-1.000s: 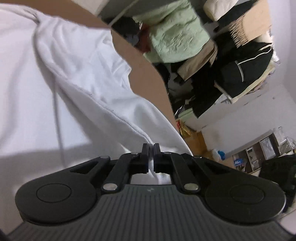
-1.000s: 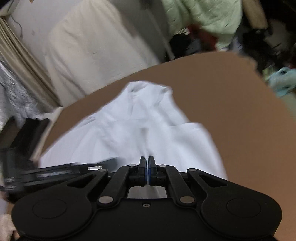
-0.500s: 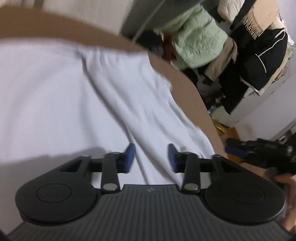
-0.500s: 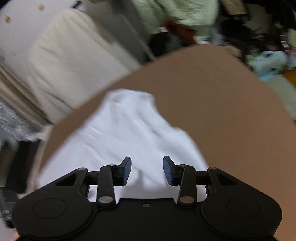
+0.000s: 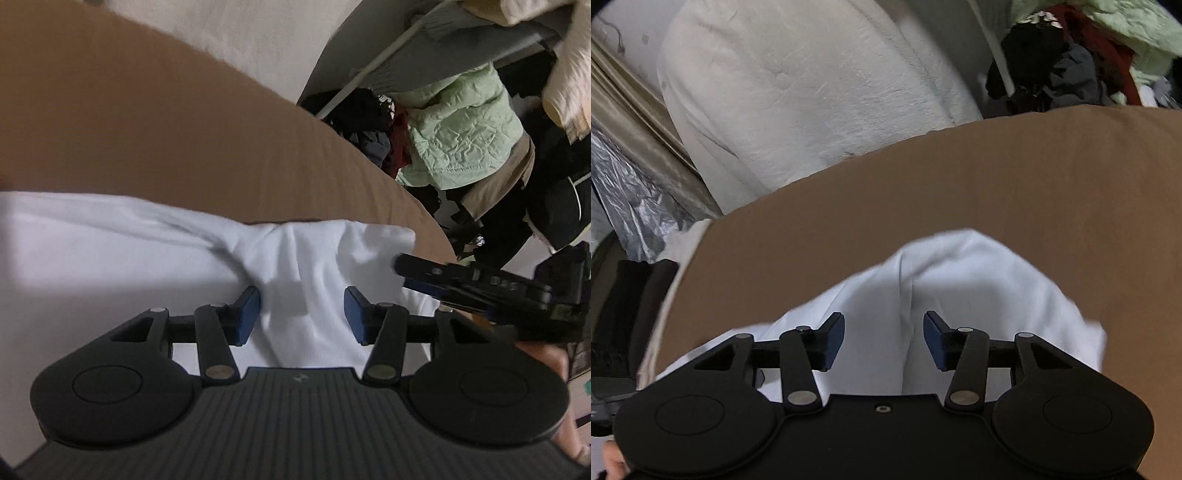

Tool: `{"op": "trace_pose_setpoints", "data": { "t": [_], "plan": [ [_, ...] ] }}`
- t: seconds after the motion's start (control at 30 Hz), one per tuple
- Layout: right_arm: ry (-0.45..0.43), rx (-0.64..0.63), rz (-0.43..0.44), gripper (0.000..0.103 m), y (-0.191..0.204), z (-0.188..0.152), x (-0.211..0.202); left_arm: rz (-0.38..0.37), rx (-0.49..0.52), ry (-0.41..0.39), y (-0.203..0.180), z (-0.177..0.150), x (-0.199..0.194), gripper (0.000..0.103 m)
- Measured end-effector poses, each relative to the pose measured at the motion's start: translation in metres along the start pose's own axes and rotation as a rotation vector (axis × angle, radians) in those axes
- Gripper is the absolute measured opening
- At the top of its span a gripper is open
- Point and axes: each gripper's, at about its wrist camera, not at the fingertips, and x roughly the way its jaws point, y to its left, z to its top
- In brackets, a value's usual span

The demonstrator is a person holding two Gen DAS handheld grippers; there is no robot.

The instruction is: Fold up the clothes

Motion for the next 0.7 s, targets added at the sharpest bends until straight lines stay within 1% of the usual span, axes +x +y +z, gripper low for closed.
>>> {"op": "trace_pose_setpoints", "data": {
  "t": [0.03, 0.07, 0.1, 0.13, 0.17, 0.2, 0.23, 0.3, 0.33, 0.37, 0.43, 0.47, 0.5, 0.53, 0.57, 0.6, 0.63, 0.67, 0.7],
  "plan": [
    [0.001, -0.036, 0.013, 0.039, 0.002, 0.003, 0.006, -0.005, 0.017, 0.006, 0.000, 0.003, 0.007, 0.044],
    [-0.005, -0.075, 0.021, 0.006, 0.005, 0.007, 0.010, -0.011, 0.033, 0.012, -0.001, 0.006, 0.015, 0.006],
    [-0.024, -0.121, 0.019, 0.004, 0.010, 0.011, 0.010, -0.009, 0.069, 0.015, -0.004, 0.009, 0.018, 0.004],
    [-0.054, -0.151, 0.021, 0.004, 0.013, 0.018, 0.009, -0.015, 0.096, -0.004, -0.008, 0.012, 0.015, 0.004],
    [-0.105, -0.148, 0.027, 0.004, 0.012, 0.029, 0.005, -0.026, 0.114, -0.031, -0.011, 0.015, 0.012, 0.004],
    [-0.156, -0.145, 0.034, 0.004, 0.011, 0.041, 0.001, -0.040, 0.119, -0.063, -0.011, 0.020, 0.008, 0.004],
    [-0.188, -0.141, 0.039, 0.004, 0.010, 0.051, 0.001, -0.056, 0.118, -0.097, -0.011, 0.025, 0.005, 0.004],
    [-0.176, -0.130, 0.045, 0.003, 0.007, 0.069, 0.013, -0.064, 0.094, -0.114, -0.008, 0.033, 0.008, 0.005],
    [-0.163, -0.134, 0.034, 0.003, 0.007, 0.076, 0.020, -0.048, 0.081, -0.101, -0.006, 0.036, 0.014, 0.005],
    [-0.132, -0.157, -0.005, 0.003, 0.010, 0.077, 0.029, -0.021, 0.074, -0.085, -0.005, 0.037, 0.023, 0.006],
    [-0.064, -0.166, -0.095, 0.003, 0.010, 0.077, 0.050, 0.054, 0.116, -0.050, -0.005, 0.036, 0.041, 0.007],
    [-0.045, -0.150, -0.135, 0.005, 0.008, 0.077, 0.054, 0.092, 0.141, -0.032, -0.005, 0.036, 0.050, 0.011],
    [-0.053, -0.114, -0.160, 0.011, 0.003, 0.075, 0.050, 0.100, 0.149, -0.030, -0.005, 0.036, 0.050, 0.011],
    [-0.062, -0.067, -0.171, 0.025, -0.003, 0.075, 0.044, 0.094, 0.150, -0.035, -0.005, 0.036, 0.046, 0.011],
    [-0.075, -0.001, -0.153, 0.037, -0.011, 0.074, 0.036, 0.088, 0.151, -0.040, -0.006, 0.036, 0.043, 0.012],
    [-0.087, 0.062, -0.122, 0.037, -0.019, 0.073, 0.026, 0.078, 0.145, -0.053, -0.006, 0.036, 0.036, 0.013],
    [-0.100, 0.101, -0.067, 0.037, -0.025, 0.070, 0.014, 0.068, 0.146, -0.074, -0.008, 0.035, 0.027, 0.015],
    [-0.110, 0.111, -0.017, 0.037, -0.027, 0.063, 0.002, 0.062, 0.158, -0.095, -0.010, 0.033, 0.018, 0.021],
    [-0.121, 0.120, 0.032, 0.037, -0.028, 0.057, -0.010, 0.057, 0.175, -0.111, -0.013, 0.032, 0.010, 0.024]
  ]
}}
